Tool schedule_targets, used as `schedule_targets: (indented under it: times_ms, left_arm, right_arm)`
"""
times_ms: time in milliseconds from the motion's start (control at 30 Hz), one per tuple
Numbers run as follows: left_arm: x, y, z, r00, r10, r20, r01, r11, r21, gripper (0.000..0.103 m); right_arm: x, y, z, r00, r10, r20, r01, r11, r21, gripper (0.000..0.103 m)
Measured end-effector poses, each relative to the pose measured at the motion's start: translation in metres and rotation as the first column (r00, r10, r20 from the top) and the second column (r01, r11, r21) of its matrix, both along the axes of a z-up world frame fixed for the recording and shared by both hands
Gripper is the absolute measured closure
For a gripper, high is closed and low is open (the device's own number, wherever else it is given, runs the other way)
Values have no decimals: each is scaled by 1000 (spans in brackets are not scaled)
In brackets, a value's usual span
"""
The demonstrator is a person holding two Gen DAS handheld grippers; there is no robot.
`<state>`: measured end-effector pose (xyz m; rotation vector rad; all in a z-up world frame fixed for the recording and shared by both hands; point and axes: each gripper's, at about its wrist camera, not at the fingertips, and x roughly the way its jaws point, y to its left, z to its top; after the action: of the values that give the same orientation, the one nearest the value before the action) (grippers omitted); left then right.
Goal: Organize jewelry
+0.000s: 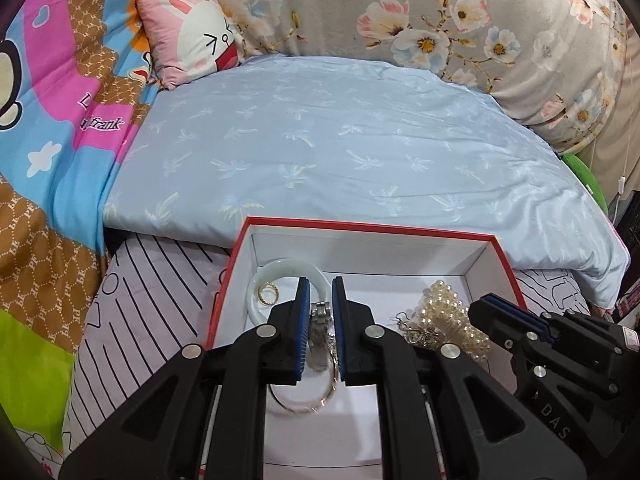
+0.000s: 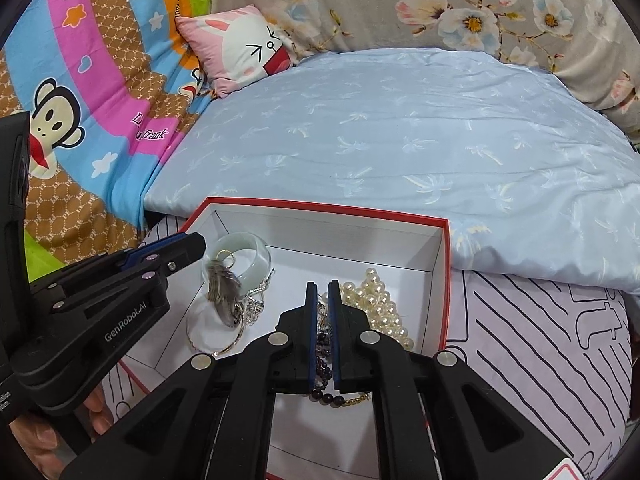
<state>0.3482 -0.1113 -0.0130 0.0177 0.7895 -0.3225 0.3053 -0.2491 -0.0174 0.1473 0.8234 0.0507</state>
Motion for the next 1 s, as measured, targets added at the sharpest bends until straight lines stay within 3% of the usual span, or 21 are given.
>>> schedule_targets:
  times_ms: [67, 133, 200, 833, 1000]
  left_arm:
    - [1, 1, -1, 1000, 9, -1, -9, 1000, 11, 86]
    - [0, 2, -2, 1000, 19, 0, -19, 1000, 19, 78]
    - [0, 3, -3, 1000, 26, 1, -26, 999, 22, 70]
    - [-50, 6, 10, 998, 47, 43, -51, 995, 87, 68]
    - [-74, 12, 19, 997, 57, 48, -61, 994, 95, 59]
  right_arm:
    - [0, 0, -1, 1000, -2, -3, 2, 1000, -1, 92]
    - [-2, 0, -1, 1000, -11, 2, 11, 1000, -9, 75]
    - [-5, 2, 0, 1000, -19, 14, 19, 1000, -20, 67]
    - [-59, 13, 12, 995, -88, 43, 89, 995, -34, 53]
    - [-88, 16, 22, 990, -129, 48, 130, 991, -25, 48]
